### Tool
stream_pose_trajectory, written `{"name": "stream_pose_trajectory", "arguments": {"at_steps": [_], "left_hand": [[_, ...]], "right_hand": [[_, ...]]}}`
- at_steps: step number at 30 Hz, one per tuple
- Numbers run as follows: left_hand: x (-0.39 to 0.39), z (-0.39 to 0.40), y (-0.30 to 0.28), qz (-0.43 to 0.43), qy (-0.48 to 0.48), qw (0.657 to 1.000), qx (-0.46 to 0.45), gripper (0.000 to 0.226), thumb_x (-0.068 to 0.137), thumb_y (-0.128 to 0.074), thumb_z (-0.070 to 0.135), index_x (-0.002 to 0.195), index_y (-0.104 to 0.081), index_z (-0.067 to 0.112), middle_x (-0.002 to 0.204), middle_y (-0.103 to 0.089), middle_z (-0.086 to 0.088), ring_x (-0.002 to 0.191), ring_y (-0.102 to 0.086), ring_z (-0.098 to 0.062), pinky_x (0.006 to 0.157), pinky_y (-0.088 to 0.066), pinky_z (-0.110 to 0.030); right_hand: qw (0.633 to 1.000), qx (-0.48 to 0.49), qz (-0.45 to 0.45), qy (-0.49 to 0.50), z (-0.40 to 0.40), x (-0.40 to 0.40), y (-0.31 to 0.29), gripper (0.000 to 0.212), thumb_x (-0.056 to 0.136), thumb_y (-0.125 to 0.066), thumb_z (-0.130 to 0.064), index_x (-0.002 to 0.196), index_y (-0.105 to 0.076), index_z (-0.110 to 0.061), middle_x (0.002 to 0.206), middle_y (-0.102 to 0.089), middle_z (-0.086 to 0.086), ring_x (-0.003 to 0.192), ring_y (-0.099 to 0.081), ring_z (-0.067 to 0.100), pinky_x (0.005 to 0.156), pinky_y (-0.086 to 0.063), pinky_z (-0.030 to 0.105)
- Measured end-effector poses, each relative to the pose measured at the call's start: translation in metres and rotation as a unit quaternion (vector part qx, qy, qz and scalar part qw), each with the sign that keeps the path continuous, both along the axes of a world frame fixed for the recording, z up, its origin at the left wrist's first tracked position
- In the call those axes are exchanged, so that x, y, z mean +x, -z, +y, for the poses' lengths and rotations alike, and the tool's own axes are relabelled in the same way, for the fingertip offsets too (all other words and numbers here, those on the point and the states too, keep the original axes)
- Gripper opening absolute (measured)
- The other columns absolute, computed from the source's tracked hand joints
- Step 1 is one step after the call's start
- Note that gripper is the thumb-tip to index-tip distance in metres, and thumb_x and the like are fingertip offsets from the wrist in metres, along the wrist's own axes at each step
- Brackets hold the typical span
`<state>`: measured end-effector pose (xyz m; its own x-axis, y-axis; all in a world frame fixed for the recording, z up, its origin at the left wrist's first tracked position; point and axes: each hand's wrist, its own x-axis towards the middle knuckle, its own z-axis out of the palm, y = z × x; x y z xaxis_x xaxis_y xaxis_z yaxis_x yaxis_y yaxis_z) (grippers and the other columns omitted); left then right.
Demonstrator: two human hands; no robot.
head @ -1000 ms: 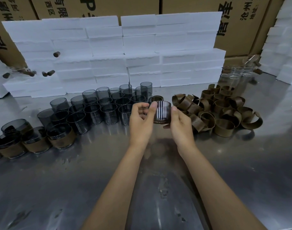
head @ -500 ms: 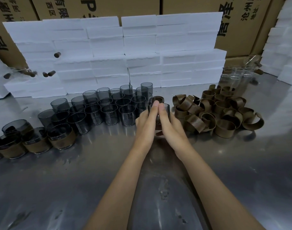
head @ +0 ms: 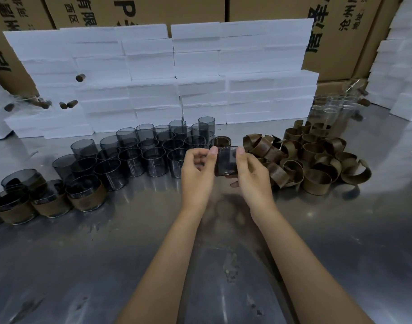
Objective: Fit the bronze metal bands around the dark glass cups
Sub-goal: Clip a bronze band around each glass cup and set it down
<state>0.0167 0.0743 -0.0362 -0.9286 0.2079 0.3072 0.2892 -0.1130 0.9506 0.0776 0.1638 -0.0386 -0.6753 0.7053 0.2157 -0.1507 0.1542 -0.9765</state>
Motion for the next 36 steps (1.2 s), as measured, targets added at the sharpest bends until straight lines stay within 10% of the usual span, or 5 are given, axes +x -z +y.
{"name": "stream_pose_trajectory", "arguments": {"at_steps": [3, 13, 29, 36], "left_hand": [[-0.003, -0.001, 0.000, -0.048, -0.003, 0.999, 0.019, 0.009, 0.098, -0.068, 0.031, 0.095, -0.070, 0.023, 0.095, -0.074, 0.008, 0.093, -0.069, -0.006, 0.084, -0.053, -0.024], [0.000, -0.004, -0.010, -0.143, 0.103, 0.976, 0.131, 0.025, 0.097, -0.064, 0.002, 0.118, -0.069, 0.015, 0.109, -0.076, -0.006, 0.102, -0.074, -0.014, 0.087, -0.058, -0.022], [0.002, -0.008, -0.008, -0.150, 0.104, 0.981, 0.069, 0.052, 0.076, -0.081, 0.058, 0.096, -0.056, 0.017, 0.099, -0.065, -0.015, 0.086, -0.066, -0.018, 0.065, -0.049, -0.024], [0.002, -0.004, -0.008, -0.150, 0.082, 0.982, 0.080, 0.017, 0.106, -0.054, 0.016, 0.107, -0.066, 0.004, 0.104, -0.069, -0.020, 0.096, -0.067, -0.030, 0.080, -0.058, -0.036]], "right_hand": [[0.999, -0.018, 0.037, -0.017, 0.000, 0.002, -0.001, 0.007, 0.100, -0.063, -0.040, 0.105, -0.066, -0.038, 0.106, -0.074, -0.010, 0.102, -0.068, 0.000, 0.098, -0.056, 0.047], [0.956, -0.220, 0.132, -0.140, 0.000, 0.003, -0.006, 0.055, 0.103, -0.056, -0.008, 0.154, -0.039, -0.017, 0.152, -0.052, 0.007, 0.140, -0.051, 0.017, 0.122, -0.035, 0.040], [0.938, -0.212, 0.050, -0.269, 0.005, 0.010, -0.007, 0.040, 0.099, -0.059, -0.035, 0.130, -0.068, -0.013, 0.128, -0.070, 0.018, 0.125, -0.063, 0.035, 0.116, -0.039, 0.054], [0.959, -0.179, 0.044, -0.218, 0.005, 0.012, -0.011, 0.046, 0.091, -0.064, -0.048, 0.131, -0.068, -0.024, 0.120, -0.074, 0.005, 0.099, -0.071, 0.012, 0.079, -0.050, 0.027]]}}
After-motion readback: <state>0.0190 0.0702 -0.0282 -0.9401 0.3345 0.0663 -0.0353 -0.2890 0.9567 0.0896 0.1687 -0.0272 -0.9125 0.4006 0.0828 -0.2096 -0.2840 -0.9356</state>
